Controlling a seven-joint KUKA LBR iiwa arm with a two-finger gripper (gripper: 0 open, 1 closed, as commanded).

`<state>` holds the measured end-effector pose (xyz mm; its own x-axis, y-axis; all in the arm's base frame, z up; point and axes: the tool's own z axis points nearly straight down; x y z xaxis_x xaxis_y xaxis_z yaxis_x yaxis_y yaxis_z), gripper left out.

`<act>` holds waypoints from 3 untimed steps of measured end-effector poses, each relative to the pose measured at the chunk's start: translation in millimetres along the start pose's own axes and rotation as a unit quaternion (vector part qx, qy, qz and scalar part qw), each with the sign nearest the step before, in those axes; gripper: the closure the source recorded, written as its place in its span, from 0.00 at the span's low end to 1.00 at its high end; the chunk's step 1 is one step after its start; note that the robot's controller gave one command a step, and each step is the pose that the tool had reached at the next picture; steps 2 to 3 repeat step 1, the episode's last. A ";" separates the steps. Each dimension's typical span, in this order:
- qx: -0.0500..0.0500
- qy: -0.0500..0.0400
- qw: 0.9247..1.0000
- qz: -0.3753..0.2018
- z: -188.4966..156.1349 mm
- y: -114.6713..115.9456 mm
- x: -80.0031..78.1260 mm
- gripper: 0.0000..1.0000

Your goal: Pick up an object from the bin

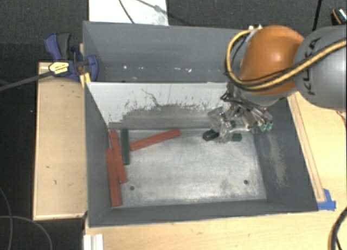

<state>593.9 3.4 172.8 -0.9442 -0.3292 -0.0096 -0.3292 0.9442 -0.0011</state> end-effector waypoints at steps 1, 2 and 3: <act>0.002 -0.001 1.000 0.007 -157.9 -38.2 46.8 1.00; 0.002 -0.001 1.000 0.007 -157.9 -38.2 46.8 1.00; 0.002 -0.001 1.000 0.007 -157.9 -38.2 46.8 1.00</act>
Offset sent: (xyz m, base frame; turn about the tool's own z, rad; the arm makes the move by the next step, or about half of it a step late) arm -0.0346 -0.0501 0.1514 0.0099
